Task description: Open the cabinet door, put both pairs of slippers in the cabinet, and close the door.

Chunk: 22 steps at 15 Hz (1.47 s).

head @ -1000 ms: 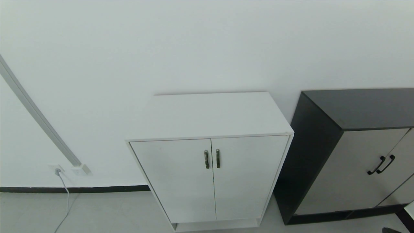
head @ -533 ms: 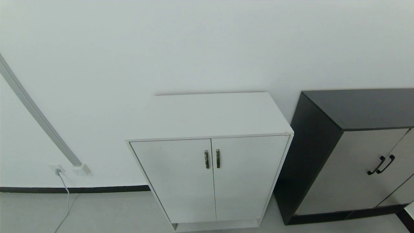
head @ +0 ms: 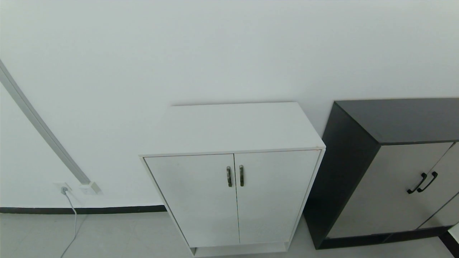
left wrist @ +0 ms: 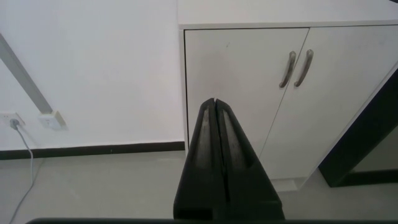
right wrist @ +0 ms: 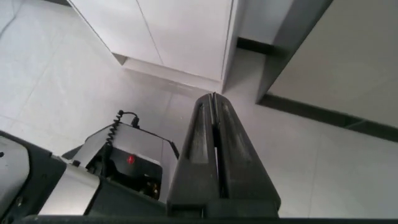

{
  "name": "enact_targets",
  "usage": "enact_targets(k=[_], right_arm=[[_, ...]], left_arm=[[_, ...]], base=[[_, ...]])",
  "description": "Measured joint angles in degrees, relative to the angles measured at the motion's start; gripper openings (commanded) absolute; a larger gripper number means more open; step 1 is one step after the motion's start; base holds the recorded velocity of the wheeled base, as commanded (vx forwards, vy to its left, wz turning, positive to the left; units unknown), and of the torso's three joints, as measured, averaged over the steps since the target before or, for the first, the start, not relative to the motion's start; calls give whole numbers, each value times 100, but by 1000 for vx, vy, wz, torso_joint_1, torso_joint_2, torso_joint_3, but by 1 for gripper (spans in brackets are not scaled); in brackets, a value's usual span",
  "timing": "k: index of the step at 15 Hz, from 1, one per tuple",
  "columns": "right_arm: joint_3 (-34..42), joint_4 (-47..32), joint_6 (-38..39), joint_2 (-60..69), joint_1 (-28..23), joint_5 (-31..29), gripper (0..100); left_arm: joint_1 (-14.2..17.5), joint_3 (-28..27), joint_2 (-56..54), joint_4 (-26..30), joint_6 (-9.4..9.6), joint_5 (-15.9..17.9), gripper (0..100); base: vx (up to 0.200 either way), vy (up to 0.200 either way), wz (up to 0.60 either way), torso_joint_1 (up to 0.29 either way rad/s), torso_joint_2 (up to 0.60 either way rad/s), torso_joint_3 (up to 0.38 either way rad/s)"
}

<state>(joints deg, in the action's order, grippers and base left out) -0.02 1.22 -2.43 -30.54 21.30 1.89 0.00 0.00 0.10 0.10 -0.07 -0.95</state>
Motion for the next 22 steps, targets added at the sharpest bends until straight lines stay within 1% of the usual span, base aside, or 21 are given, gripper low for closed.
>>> enact_targets(k=[2,3,4,8,11,16,22], right_arm=[[0,-117,188,207,339,21,0],[0,-122,229,328,358,18,0],[2,-127,247,479,183,11,0],[2,-133,265,1232,-989,2,0],[2,-133,263,1858,-1465,2,0],[2,-132,269,2473,-1788,2,0],[2,-133,274,2693,-1921,2,0]], left_arm=[[0,0,0,0,0,0,0],[0,0,0,0,0,0,0],[0,0,0,0,0,0,0],[0,0,0,0,0,2,0],[0,0,0,0,0,2,0],[0,0,0,0,0,0,0],[0,0,0,0,-9,0,0]], base=[[0,0,0,0,0,0],[0,0,0,0,0,0],[0,0,0,0,0,0],[0,0,0,0,0,0],[0,0,0,0,0,0],[0,0,0,0,0,0],[0,0,0,0,0,0]])
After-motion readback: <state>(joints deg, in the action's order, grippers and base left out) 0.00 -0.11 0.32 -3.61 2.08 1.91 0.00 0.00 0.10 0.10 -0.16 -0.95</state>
